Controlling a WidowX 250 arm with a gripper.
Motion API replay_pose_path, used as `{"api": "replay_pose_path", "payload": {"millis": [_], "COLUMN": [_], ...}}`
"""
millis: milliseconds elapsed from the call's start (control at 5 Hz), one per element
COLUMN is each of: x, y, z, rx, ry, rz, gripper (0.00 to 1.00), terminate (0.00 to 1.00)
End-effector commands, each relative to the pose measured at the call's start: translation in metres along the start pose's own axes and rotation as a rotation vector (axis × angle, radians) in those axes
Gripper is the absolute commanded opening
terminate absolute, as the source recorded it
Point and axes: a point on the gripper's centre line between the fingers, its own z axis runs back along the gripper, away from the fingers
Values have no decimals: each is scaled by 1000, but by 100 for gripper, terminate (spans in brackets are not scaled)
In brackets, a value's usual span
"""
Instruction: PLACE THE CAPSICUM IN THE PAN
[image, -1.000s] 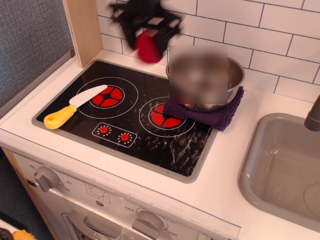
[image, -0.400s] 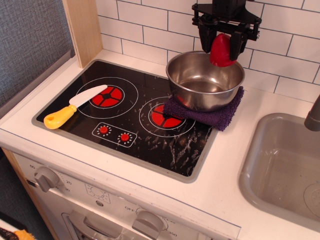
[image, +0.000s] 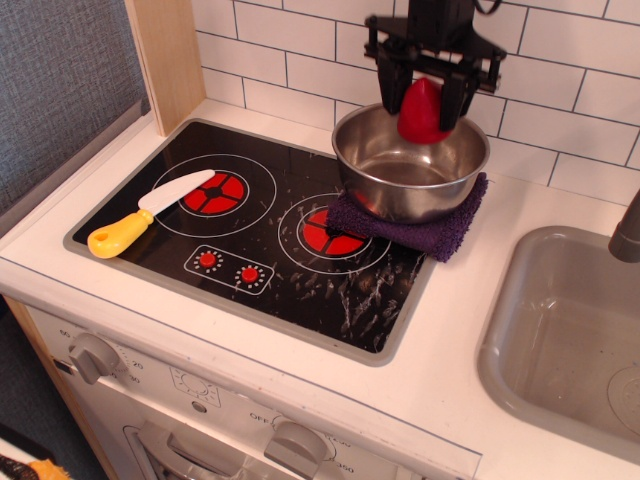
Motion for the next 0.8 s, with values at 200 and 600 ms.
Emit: {"api": "replay_pose_path", "payload": {"millis": [200, 600], "x": [-13, -55], "y": [-6, -1], "z": [60, 73], "rx": [13, 5], "ry": [-86, -20], "rz": [0, 64], "gripper": [100, 100], "terminate": [0, 0]}}
